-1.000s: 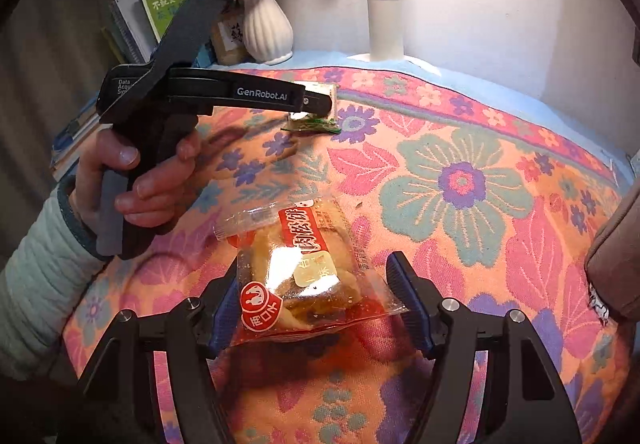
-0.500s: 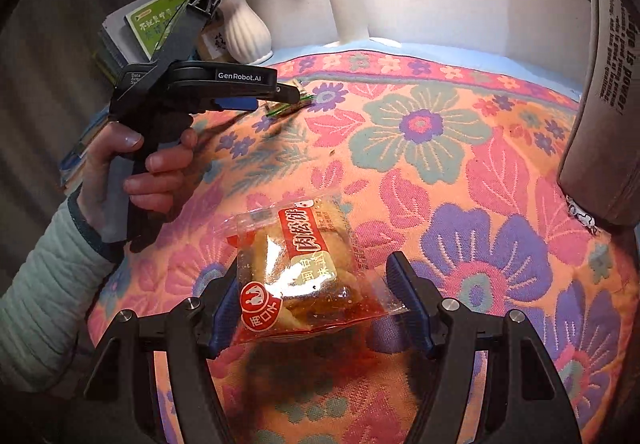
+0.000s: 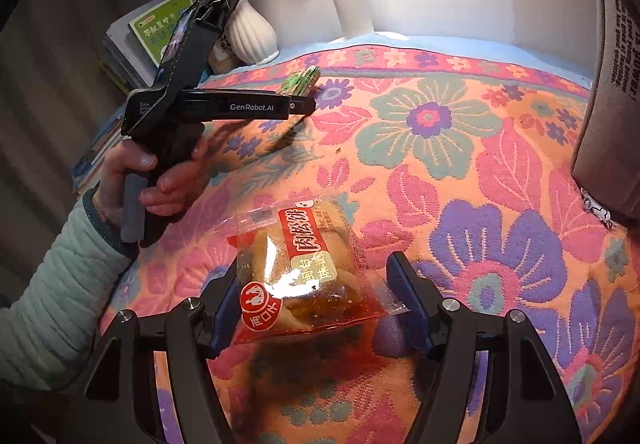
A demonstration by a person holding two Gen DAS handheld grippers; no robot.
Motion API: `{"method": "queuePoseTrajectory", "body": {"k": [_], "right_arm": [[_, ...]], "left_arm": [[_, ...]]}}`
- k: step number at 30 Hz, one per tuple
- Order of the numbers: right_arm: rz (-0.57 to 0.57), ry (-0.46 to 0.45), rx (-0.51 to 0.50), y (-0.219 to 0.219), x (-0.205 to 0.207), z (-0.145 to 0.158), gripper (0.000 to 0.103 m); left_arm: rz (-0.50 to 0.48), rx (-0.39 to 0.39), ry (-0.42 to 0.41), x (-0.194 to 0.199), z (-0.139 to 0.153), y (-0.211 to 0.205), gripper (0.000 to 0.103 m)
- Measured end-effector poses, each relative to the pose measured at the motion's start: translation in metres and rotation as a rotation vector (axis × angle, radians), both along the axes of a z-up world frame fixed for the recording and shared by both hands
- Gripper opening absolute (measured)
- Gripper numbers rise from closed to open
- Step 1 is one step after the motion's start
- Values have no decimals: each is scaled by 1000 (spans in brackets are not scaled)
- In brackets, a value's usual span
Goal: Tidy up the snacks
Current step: 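Grasp the green-labelled biscuit pack with the left tool while the right tool grasps the red-labelled pastry pack, then carry both packs over the glass plate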
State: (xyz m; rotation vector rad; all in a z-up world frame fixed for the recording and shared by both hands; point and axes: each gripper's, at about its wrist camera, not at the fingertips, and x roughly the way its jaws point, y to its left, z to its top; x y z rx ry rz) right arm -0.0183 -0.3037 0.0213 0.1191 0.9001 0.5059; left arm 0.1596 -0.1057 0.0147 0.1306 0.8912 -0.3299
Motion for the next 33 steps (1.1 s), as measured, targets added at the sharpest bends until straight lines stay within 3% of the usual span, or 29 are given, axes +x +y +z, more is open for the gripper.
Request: {"method": "queuePoseTrajectory", "body": {"k": [4,7,11,13,14,15,22,27,33], "right_arm": [[-1,-6,-4,0,-1,1,67],[-1,-5,-11,1,-2,0,67],[1,-1,-8,1,-1,0,68],[1,2,-2,0,0,0,68],[1,2,1,-1,1,0,68],[-1,1,2,-2,1,0,68],[-36,-68,6,-8,-10,10,67],[-94,-104,50,-30,-32,31,67],[-233,-237,76,-91,-73,84,67]], "left_arm": [[37,-46,24,7,1,11,57],[39,-107,56,11,3,17,80],[54,-121,69,19,2,15,81],[81,-85,59,23,-2,10,70],[90,-61,44,24,-2,7,55],[90,-49,34,25,-2,5,49],[76,-95,26,-5,10,7,48],[-13,-79,-61,-61,47,-18,48],[-178,-149,-150,-126,104,-78,48]]}}
